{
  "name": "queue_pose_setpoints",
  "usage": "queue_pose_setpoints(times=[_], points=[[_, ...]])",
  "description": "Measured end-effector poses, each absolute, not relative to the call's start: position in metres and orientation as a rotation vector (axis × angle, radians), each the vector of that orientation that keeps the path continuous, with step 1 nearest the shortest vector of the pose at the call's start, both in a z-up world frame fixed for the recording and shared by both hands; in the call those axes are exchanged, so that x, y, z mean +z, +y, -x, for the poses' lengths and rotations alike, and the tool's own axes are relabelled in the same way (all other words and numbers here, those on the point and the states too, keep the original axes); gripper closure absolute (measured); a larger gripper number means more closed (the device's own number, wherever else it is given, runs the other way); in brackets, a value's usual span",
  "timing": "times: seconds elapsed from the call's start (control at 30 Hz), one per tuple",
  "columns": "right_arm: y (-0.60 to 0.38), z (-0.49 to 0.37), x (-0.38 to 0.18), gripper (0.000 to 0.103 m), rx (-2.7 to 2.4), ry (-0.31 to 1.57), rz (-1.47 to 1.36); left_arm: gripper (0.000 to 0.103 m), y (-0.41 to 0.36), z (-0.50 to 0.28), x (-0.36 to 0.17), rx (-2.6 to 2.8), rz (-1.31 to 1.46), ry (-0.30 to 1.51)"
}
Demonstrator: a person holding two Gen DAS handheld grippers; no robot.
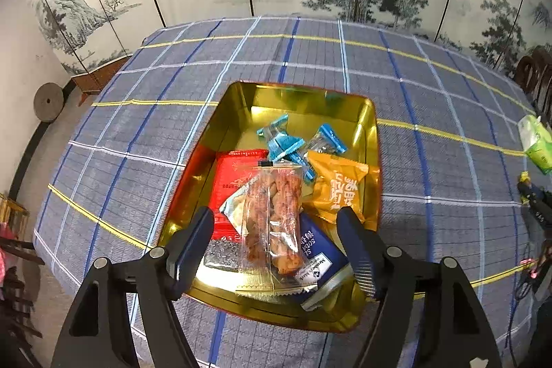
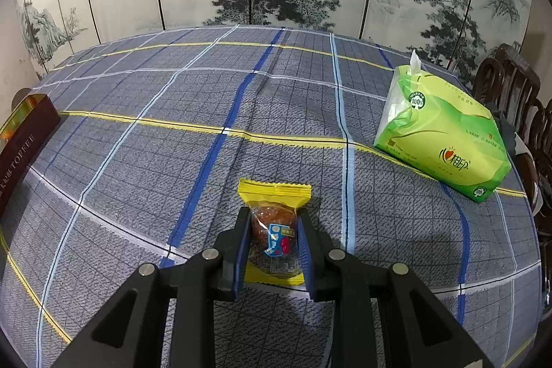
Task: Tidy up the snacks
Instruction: 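Carry the nut bag into the gold tin and open the left gripper, then carry the yellow-ended cake into the gold tin and open the right gripper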
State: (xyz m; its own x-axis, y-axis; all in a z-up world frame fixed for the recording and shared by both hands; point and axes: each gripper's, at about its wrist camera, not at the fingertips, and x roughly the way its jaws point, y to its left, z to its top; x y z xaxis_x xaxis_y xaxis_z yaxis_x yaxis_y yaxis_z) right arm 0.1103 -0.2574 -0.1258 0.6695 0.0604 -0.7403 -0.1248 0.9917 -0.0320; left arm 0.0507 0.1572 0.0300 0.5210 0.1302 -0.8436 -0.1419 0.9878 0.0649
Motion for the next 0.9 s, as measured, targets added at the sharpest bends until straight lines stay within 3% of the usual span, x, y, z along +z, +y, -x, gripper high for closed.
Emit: queue_pose_setpoints(times=[0.9], points=[[-0.244,-0.114,-0.117,0.078,-0.018,0.906,0.038,0.028,0.185,-0.019,0.033,0.190,0.076,1.003]])
